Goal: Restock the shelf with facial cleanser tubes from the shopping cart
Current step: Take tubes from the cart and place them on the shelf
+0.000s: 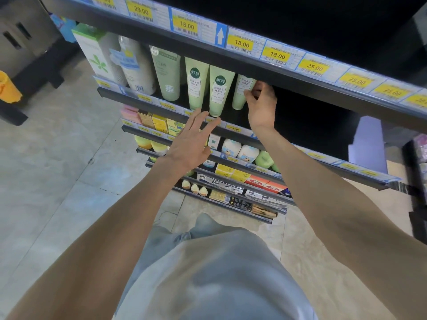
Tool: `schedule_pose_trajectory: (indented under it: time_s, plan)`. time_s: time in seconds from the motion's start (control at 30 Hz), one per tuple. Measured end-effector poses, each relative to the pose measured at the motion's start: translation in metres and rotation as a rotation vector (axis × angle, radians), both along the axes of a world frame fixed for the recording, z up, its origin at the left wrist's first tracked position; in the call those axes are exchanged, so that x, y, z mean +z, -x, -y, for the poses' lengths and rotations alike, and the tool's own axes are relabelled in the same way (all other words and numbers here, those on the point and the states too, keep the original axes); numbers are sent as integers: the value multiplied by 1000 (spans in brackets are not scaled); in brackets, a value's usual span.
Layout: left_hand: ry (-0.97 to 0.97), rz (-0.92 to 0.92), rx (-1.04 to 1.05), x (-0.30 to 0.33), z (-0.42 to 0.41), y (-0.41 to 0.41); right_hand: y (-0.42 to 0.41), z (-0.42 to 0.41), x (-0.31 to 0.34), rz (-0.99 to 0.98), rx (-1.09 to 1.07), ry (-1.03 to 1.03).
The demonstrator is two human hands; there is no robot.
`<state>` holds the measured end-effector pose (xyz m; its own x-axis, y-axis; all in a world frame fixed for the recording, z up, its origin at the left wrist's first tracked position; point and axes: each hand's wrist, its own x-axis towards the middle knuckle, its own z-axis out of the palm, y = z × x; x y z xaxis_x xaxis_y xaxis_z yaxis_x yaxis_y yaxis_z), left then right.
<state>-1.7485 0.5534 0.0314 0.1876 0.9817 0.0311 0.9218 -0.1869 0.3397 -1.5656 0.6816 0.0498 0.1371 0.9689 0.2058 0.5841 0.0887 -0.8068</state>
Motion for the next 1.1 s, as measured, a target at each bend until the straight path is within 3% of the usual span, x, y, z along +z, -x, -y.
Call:
schedule_pose_trajectory:
  time_s: [0.83,1.1]
  plan:
    - [40,-49,17,9,2,-2,0,-2,-6,-163,-4,74]
    - [57,-55,38,22,26,-3,-33,48,6,53,155,168]
